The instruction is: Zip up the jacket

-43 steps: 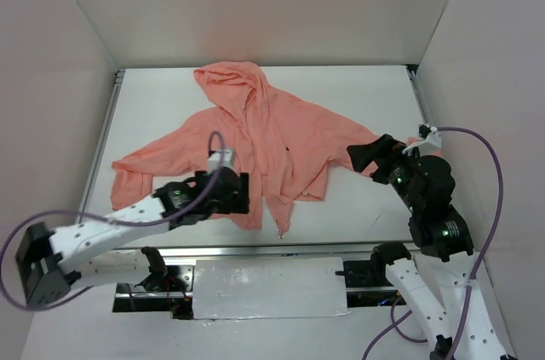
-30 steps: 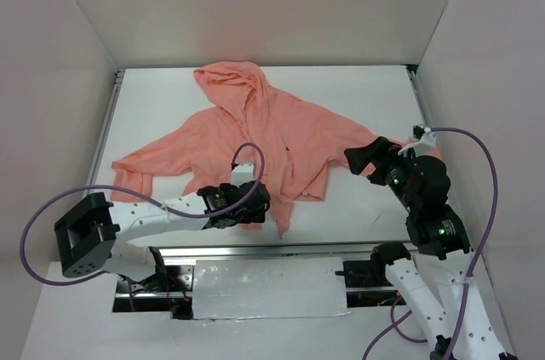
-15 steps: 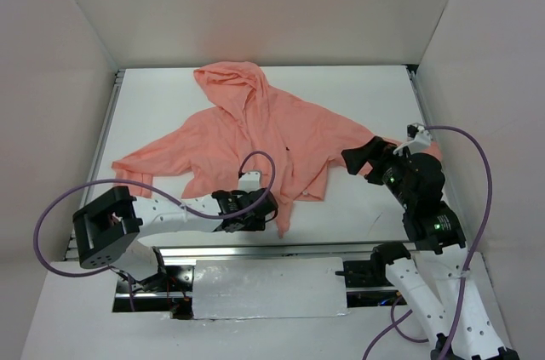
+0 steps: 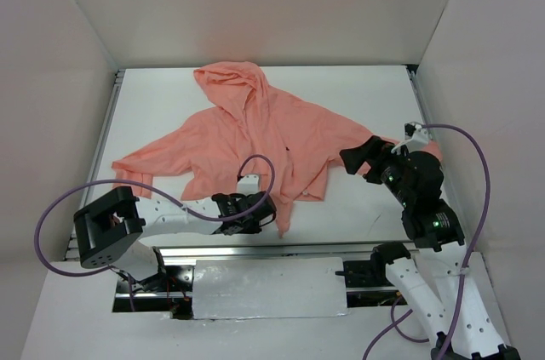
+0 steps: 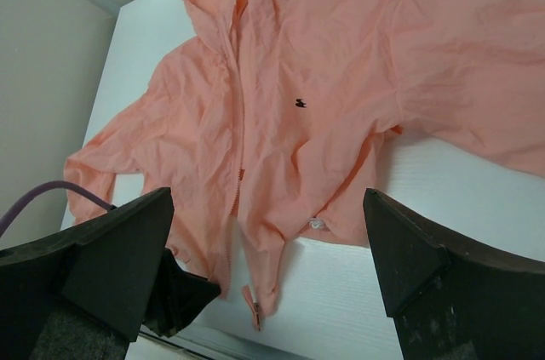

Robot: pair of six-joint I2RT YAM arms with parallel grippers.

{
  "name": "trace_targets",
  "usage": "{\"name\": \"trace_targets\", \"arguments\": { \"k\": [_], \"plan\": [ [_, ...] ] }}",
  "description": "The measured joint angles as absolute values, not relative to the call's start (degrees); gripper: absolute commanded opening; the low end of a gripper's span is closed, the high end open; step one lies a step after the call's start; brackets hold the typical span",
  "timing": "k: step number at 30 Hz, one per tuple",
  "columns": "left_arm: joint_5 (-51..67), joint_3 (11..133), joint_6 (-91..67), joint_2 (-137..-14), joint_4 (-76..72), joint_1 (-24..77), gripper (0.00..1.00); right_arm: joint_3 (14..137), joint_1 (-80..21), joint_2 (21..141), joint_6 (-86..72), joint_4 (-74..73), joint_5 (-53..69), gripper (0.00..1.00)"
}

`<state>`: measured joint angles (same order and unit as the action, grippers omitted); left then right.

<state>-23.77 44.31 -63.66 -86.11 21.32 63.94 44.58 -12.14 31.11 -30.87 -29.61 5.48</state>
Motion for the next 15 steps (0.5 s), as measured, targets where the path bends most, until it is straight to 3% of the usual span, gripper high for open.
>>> {"name": "trace_targets", "arguments": {
  "k": [2, 4, 7, 15],
  "plan": [
    [-23.8, 43.9, -63.6, -86.1, 20.8, 64.0, 0.35, 44.6, -12.1, 31.2, -30.8, -29.6, 5.6, 1.00],
    [-23.7, 43.6, -63.7, -86.1, 19.9, 63.9, 0.25, 44.6, -12.1, 31.4, -30.8, -29.6, 5.9, 1.00],
    [-23.7, 42.4, -63.7, -85.9, 16.6, 63.9, 0.01, 44.6, -12.1, 31.5, -30.8, -29.5, 6.5, 1.00],
    [-19.4, 32.1, -63.0, -78.4, 3.1, 61.8, 0.00, 42.4, -12.1, 35.0, -28.6, -23.9, 20.3, 0.96]
  ]
}}
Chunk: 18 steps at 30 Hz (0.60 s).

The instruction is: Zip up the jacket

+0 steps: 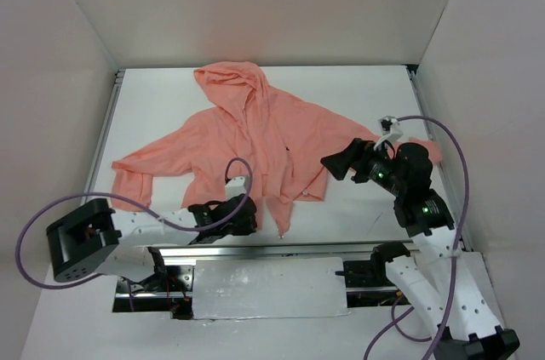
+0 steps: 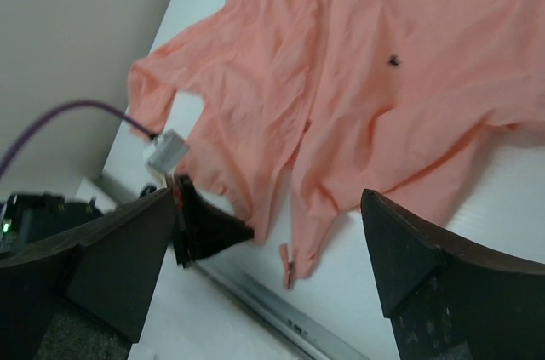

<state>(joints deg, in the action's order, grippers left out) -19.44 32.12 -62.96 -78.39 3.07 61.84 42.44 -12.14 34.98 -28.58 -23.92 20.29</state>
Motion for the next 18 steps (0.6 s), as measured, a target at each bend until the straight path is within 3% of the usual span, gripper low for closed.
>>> {"name": "trace_targets", "arguments": {
  "k": [1, 5, 9, 18],
  "plan": [
    [-19.0, 29.9, -63.0, -76.0, 1.4, 61.3, 0.00, 41.9, -12.2, 36.4, -28.4, -22.5, 23.6, 0.91],
    [-17.8, 19.3, -63.3, -62.4, -8.3, 58.4, 0.00, 38.9, -14.7, 43.4, -27.8, -17.5, 32.6, 0.89],
    [-17.2, 10.5, -63.9, -51.8, -19.1, 56.1, 0.00, 35.1, -23.3, 48.2, -27.6, -15.2, 32.4, 0.80],
    [-15.8, 2.1, -66.2, -43.0, -35.4, 55.2, 0.00, 27.6, -36.4, 60.6, -31.0, 0.7, 34.1, 0.60]
  ]
}}
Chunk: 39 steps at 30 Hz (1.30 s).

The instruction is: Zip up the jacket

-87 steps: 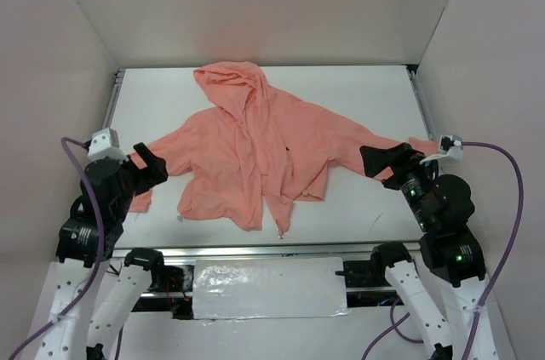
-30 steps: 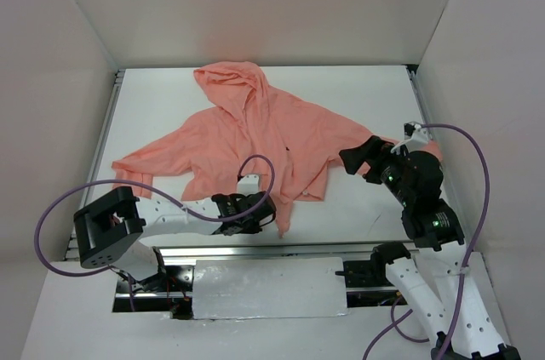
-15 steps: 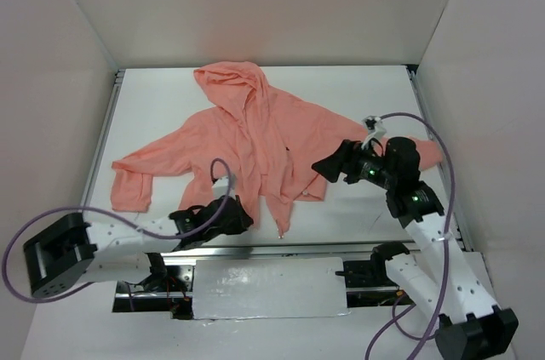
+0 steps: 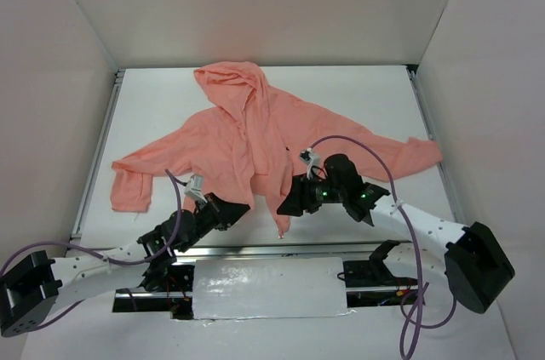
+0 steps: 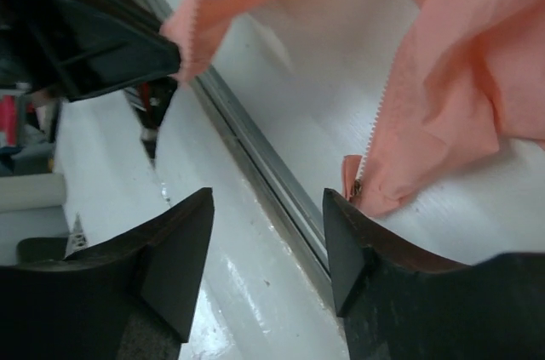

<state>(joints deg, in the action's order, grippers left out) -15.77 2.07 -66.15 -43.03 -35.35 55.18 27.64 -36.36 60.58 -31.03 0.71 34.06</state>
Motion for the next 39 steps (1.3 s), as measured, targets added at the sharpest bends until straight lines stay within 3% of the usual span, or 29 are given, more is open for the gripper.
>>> {"name": "trace_targets", "arguments": {
  "k": [7, 14, 25, 39],
  "plan": [
    [-15.8, 2.1, -66.1, -43.5, -35.5, 55.1, 0.00, 33.2, -46.0, 68.8, -28.9, -2.0, 20.2, 0.54],
    [-16.1, 2.1, -66.0, -47.4, -33.1, 55.1, 0.00, 33.3, -47.0, 69.1, -28.0, -2.0, 14.7, 0.47],
    [-16.1, 2.1, -64.6, -47.1, -30.2, 55.0, 0.00, 39.2, -49.8, 73.4, -24.3, -15.8, 1.8, 0.47],
    [-16.2, 2.1, -63.5, -42.5, -25.8, 55.0, 0.00, 42.9, -54.8, 82.8, -25.5, -23.7, -1.6, 0.48]
  ]
}}
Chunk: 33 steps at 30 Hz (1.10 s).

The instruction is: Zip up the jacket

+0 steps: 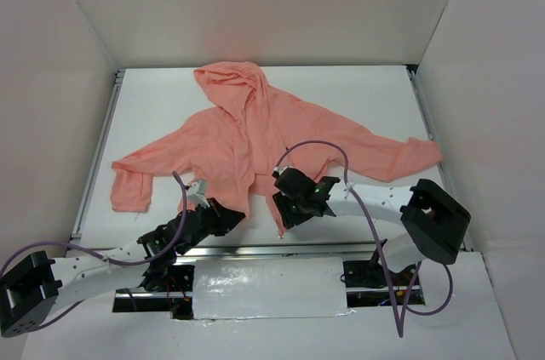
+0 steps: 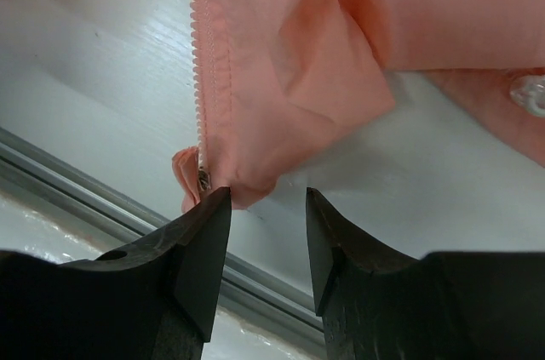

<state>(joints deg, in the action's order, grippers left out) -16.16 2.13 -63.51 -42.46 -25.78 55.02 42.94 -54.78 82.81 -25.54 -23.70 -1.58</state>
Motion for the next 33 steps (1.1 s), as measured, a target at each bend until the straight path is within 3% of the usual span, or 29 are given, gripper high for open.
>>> {"name": "trace_targets", "arguments": {
  "k": [10, 13, 14, 15, 20, 23, 33],
  "plan": [
    [-16.1, 2.1, -62.8, -41.7, -24.3, 55.0, 0.00, 43.8, -54.8, 86.7, -27.2, -20.3, 2.3, 0.51],
    [-16.1, 2.1, -62.5, -41.7, -24.2, 55.0, 0.00, 43.8, -54.8, 87.2, -27.6, -18.8, 3.8, 0.44],
    [-16.1, 2.1, -62.3, -41.7, -24.1, 55.0, 0.00, 43.8, -54.8, 87.4, -27.7, -18.3, 4.1, 0.33],
    [-16.1, 2.1, -62.0, -41.7, -24.1, 55.0, 0.00, 43.9, -54.8, 87.7, -27.7, -17.9, 4.4, 0.29],
    [-16.1, 2.1, -61.7, -41.5, -23.9, 55.0, 0.00, 44.1, -54.9, 88.8, -28.6, -16.7, 5.5, 0.19],
    [-16.1, 2.1, -61.7, -40.8, -23.4, 55.0, 0.00, 44.0, -54.9, 89.3, -28.8, -15.9, 6.5, 0.01],
    [-16.2, 2.1, -61.4, -39.1, -22.0, 55.0, 0.00, 39.9, -54.8, 88.9, -34.0, -4.4, 11.8, 0.00]
  ]
}}
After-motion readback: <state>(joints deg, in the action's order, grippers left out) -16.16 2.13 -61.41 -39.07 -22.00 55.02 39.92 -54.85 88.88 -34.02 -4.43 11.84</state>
